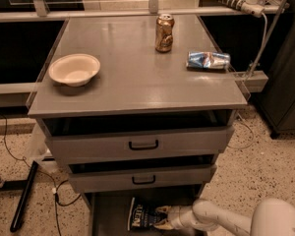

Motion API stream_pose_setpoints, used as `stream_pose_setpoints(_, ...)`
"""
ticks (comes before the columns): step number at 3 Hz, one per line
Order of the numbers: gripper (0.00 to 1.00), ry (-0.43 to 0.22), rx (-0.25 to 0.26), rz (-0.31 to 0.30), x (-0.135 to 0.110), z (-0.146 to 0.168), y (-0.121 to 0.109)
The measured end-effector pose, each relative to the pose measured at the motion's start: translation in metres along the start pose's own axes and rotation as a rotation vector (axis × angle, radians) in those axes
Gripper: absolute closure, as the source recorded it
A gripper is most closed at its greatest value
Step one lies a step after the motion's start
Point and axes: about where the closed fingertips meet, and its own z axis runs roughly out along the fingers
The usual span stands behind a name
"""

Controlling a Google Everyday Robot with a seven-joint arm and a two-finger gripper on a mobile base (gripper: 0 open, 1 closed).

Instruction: Pick blue chip bag from bottom drawer and place on counter

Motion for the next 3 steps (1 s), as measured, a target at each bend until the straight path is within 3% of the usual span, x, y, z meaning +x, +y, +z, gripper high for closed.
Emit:
stream_pose_setpoints(1,0.96,0.000,0.000,0.000,0.0000,0.0000,0.0000)
stream_pose_setpoints(3,1.00,0.000,0.000,0.000,0.0000,0.0000,0.0001)
